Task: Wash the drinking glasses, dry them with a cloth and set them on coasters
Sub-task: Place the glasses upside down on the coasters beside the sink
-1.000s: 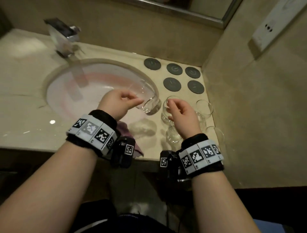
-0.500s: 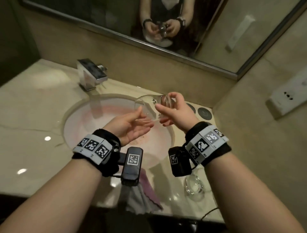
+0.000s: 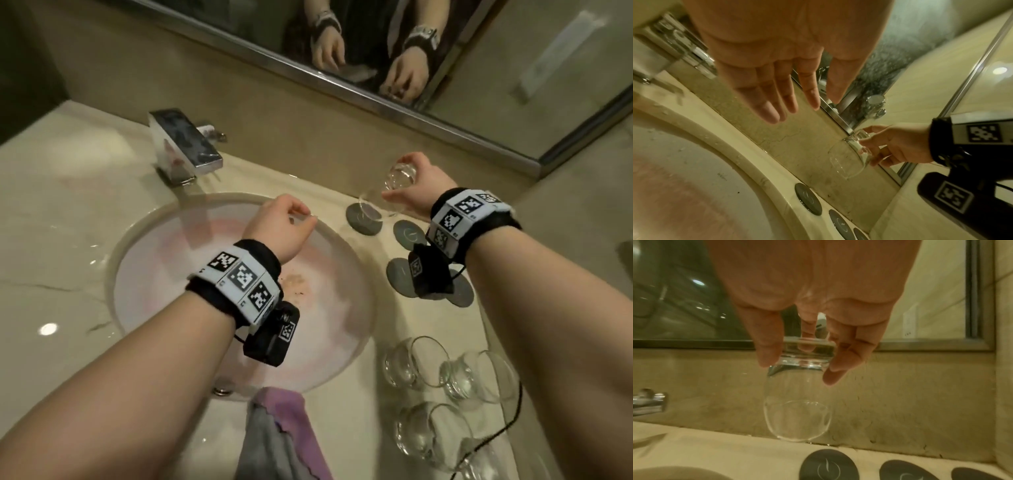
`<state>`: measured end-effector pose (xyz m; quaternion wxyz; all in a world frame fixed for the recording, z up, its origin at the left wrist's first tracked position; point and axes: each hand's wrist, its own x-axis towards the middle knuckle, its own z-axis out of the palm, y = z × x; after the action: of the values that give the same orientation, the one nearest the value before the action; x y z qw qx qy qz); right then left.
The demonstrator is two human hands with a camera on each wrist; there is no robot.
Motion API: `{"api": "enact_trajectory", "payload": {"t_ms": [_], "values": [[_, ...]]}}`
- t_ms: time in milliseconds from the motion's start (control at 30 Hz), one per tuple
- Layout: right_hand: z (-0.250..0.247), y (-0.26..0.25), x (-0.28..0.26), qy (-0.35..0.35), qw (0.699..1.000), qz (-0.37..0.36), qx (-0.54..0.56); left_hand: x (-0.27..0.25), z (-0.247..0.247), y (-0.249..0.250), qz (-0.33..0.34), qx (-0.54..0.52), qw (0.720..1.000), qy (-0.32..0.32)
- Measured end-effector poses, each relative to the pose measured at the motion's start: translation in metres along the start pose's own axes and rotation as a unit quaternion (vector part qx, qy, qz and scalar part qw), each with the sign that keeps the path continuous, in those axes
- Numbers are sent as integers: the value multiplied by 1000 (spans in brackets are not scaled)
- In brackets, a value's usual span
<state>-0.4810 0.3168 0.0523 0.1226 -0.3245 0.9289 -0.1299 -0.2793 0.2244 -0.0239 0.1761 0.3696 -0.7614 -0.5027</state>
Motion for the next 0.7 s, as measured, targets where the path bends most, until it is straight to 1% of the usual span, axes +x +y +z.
{"api": "enact_trajectory", "payload": {"t_ms": [133,300,467,700], "values": [[16,17,45,-18,1000,0,4,20,21,4,-8,26,1000,-2],[42,38,82,-56,998,9,-7,37,39,-1,-24,37,999,-21],[59,51,97,-63,997,15,-30,45,44,-6,-44,37,998,-22],[74,56,98,-71,996,-1,-45,43,47,-12,-62,38,997,-29]]}}
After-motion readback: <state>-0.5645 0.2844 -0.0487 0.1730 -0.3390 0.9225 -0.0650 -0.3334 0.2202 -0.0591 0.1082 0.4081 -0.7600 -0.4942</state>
